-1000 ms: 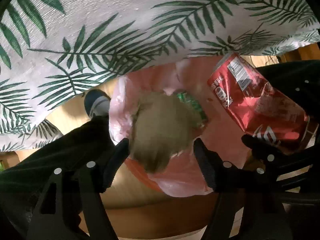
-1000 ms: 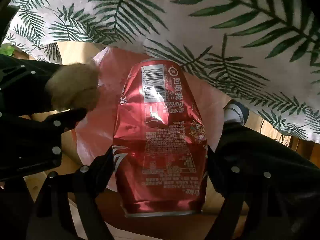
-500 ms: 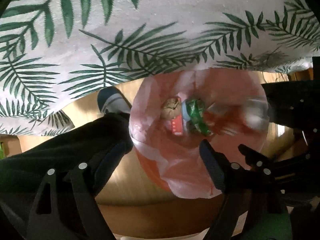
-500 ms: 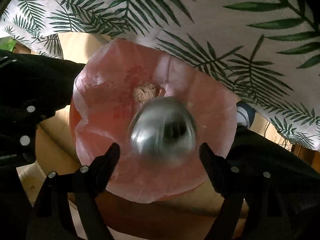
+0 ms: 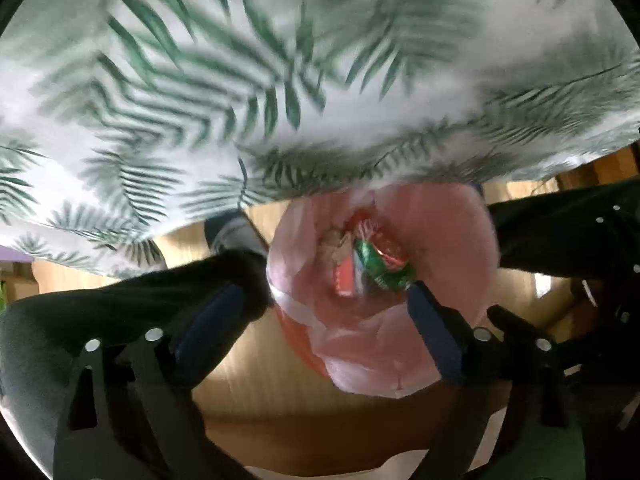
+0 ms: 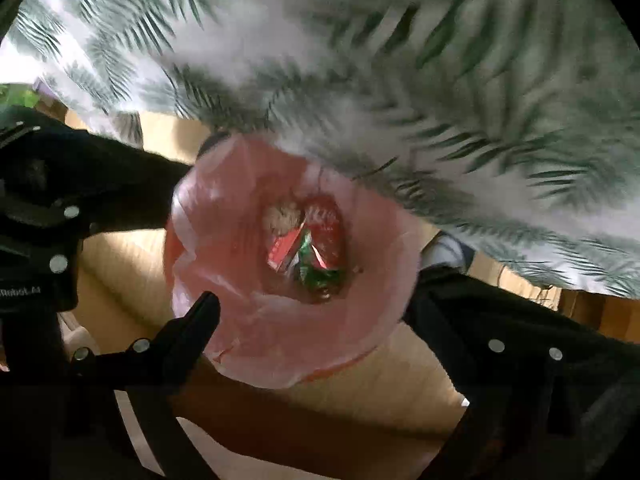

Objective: Collect trash
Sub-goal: 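Raise both empty tools back over the table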

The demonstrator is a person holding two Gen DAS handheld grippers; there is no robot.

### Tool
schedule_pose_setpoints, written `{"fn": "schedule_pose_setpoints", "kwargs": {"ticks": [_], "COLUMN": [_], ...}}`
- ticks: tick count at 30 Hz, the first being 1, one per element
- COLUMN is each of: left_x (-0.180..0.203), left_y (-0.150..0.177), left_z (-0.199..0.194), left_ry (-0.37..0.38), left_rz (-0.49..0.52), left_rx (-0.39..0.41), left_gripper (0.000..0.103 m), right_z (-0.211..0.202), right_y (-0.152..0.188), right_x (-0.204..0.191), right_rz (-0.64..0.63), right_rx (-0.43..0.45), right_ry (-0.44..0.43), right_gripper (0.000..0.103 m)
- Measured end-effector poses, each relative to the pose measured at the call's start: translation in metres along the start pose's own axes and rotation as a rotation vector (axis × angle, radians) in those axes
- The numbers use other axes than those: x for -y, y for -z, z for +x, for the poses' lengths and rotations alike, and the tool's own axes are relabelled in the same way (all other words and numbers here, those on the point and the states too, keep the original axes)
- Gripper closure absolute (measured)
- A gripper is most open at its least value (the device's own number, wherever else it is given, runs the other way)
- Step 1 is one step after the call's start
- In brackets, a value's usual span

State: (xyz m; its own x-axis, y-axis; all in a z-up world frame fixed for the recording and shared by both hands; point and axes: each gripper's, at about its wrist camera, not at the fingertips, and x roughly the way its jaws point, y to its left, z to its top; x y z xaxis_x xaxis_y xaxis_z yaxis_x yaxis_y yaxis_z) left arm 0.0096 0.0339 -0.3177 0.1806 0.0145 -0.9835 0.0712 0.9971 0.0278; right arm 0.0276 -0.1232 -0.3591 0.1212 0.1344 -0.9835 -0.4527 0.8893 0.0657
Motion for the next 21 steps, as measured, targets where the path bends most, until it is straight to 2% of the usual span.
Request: {"fn": "schedule_pose_setpoints", "kwargs": {"ticks": [4, 7, 14, 21], "left_x": [0.001, 0.003, 0.010, 0.017], "left_y": [0.006, 0.012, 0.020, 0.002], "left_z": [-0.044, -0.081, -0.163, -0.248], "left_ry": [0.010, 0.018, 0.018, -0.002], "left_rz": [0.002, 0.007, 0.033, 0.076], "left_rx": [0.078, 0.145, 0.273, 0.435], "left_gripper": [0.012, 0.006, 0.006, 0.006], "right_z": [-0.052, -0.091, -0.179, -0.259], "right_y": [0.009, 0.015, 0.024, 0.016], "right_x": [0.001, 0.002, -0.004, 0.002], "right_rz": [0.011, 0.015, 0.005, 0.014], "right_rx": [0.087, 0.148, 0.297, 0.438], "right_ry": [0.025, 0.045, 0.084, 0.097], "right_gripper": [0.005, 0.005, 0.005, 0.005]}}
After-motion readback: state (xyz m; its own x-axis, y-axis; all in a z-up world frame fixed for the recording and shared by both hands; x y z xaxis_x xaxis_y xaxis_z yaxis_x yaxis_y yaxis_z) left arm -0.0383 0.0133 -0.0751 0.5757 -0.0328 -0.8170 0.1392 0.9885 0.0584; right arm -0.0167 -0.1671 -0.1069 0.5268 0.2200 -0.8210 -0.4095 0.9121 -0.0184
